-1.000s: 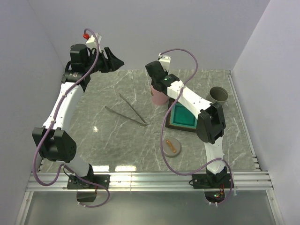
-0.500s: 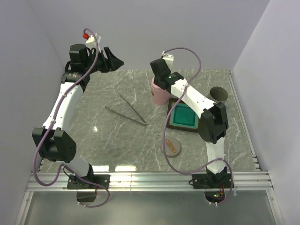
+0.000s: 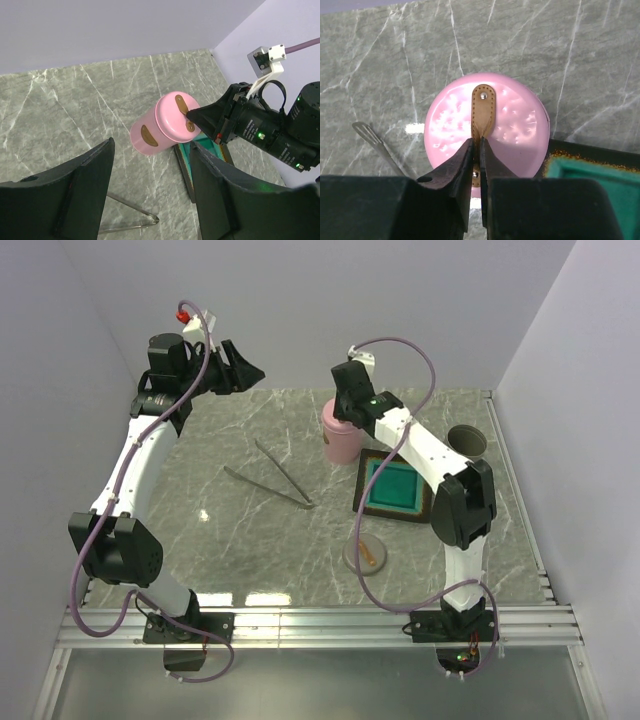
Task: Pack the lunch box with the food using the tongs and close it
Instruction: Pick up the lid of the lunch box with the right arm
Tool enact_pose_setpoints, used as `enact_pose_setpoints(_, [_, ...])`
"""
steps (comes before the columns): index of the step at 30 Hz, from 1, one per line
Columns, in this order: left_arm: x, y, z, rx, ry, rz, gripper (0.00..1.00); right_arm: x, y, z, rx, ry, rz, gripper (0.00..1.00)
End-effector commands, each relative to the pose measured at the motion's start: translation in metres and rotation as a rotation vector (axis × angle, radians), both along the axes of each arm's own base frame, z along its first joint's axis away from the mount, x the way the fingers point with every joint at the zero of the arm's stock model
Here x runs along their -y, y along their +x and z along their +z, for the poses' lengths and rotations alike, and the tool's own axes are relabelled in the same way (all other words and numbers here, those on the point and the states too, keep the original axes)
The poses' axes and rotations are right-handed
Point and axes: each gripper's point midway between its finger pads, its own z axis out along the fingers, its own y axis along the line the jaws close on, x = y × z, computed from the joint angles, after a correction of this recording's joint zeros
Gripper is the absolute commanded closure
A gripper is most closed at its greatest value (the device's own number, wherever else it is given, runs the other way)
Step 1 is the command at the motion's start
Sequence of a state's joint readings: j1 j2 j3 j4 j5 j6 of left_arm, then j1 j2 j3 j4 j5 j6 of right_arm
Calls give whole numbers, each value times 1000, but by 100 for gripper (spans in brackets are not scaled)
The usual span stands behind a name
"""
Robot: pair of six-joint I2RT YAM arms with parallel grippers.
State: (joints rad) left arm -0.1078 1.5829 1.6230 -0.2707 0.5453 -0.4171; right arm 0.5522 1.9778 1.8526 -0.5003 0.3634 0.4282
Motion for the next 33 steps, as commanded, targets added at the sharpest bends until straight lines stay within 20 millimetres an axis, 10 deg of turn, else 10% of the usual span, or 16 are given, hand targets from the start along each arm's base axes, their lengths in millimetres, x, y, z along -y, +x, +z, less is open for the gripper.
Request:
enact_pose_setpoints(1, [1,-10,27,75,-25,-14,33,12,7,41,79,57,13,100])
enact_pose_setpoints(26, [4,-10,28,72,-39,-27,33,24,18,7,-130,269,77,100])
enact_pose_setpoints(33, [4,-10,23,63,-39,-27,32,18,18,36,-55,310,145,100])
